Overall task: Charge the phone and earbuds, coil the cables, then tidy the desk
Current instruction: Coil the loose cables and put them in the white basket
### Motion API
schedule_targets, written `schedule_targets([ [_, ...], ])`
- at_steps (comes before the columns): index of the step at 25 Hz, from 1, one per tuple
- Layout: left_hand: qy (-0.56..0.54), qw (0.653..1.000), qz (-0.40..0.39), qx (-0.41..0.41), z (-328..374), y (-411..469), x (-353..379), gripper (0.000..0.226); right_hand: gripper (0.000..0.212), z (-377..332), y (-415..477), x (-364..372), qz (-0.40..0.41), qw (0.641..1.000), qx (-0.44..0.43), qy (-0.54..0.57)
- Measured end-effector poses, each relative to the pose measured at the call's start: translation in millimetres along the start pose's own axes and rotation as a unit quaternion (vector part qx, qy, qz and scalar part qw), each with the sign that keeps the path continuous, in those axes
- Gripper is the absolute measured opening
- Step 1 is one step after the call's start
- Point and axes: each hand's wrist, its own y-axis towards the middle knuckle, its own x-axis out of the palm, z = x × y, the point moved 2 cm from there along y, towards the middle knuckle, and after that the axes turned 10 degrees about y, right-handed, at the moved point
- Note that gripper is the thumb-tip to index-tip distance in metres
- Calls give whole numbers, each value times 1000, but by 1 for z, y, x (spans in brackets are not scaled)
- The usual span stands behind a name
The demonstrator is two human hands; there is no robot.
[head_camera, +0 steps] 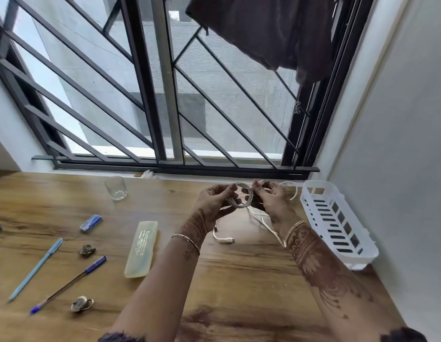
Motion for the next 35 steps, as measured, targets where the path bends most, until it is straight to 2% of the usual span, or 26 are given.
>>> schedule_targets([
  [3,-10,1000,-16,-2,-2,5,11,8,8,-9,0,-16,-6,999,14,43],
  [8,6,999,-32,-23,-12,15,55,5,8,-23,-2,-65,17,999,26,19],
  [14,26,998,-47,-43,-13,36,128,3,8,-62,3,-119,65,991,-17,-119],
  [16,33,997,-50,-49,-11,46,151,4,14,-76,11,-134,79,979,-32,-183],
  [18,36,996,-50,-57,-11,57,173,5,11,-88,26,-148,116,946,-68,-294],
  [21,57,995,-41,-69,-14,76,196,15,18,-100,52,-161,142,856,-121,-483],
  [29,93,987,3,-130,-43,110,201,36,19,-71,113,-189,125,697,-113,-697],
  [31,89,986,2,-140,-51,116,199,40,19,-58,120,-193,116,679,-109,-717],
  [35,64,984,-7,-164,-60,119,200,34,16,-40,126,-193,109,691,-117,-705],
])
